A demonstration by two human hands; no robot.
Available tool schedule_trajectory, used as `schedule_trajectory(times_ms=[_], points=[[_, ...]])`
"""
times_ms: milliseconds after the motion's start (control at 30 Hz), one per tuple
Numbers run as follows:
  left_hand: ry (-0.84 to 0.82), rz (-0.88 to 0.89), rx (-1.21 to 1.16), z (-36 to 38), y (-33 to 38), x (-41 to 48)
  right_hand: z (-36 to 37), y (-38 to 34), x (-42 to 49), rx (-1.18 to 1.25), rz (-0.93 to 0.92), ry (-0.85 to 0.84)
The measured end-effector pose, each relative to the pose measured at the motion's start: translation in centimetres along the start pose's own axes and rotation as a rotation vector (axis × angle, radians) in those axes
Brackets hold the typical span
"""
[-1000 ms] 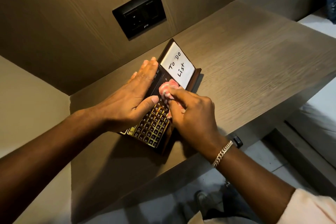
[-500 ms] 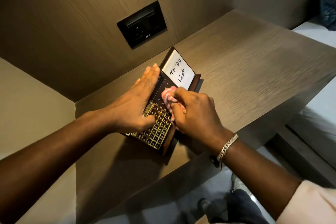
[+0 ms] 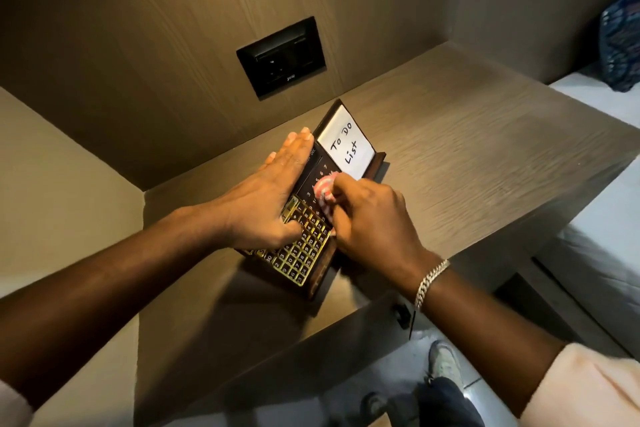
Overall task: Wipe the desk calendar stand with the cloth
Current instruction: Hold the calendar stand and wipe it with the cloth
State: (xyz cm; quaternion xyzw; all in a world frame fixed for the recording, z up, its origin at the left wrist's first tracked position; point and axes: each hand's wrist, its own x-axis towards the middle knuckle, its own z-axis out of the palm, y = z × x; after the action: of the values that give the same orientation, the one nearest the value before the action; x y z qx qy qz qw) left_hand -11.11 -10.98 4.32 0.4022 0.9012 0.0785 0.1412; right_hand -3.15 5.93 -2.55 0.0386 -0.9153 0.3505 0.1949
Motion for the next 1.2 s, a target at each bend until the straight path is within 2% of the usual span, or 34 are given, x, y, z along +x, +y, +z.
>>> schedule_trajectory(times_ms=[133, 200, 300, 433, 700, 1000, 1200], points=[[0.003, 0.018, 0.011, -0.1, -0.3, -0.1, 0.7, -1.6, -1.5, 0.334, 0.153, 0.121], [0.011, 0.023, 0.038, -0.2, -0.3, 0.0, 0.8, -1.8, -1.0, 0.31, 0.081, 0.195], [0.015, 0.02, 0.052, -0.1, -0.4, 0.1, 0.6, -1.1, 0.2, 0.146, -0.009, 0.185], [0.009, 0.017, 0.025, 0.0, -0.3, 0.2, 1.0, -0.4, -0.6, 0.059, 0.044, 0.182], [-0.009, 0.013, -0.006, -0.1, -0.2, 0.4, 1.6, -2.3, -0.7, 0.331, 0.038, 0.29], [0.017, 0.028, 0.013, 0.2, -0.4, 0.7, 1.5, -0.9, -0.9, 0.043, 0.092, 0.245], [0.0, 0.033, -0.02, 0.1, -0.3, 0.6, 1.6, -1.4, -1.6, 0.336, 0.103, 0.252]])
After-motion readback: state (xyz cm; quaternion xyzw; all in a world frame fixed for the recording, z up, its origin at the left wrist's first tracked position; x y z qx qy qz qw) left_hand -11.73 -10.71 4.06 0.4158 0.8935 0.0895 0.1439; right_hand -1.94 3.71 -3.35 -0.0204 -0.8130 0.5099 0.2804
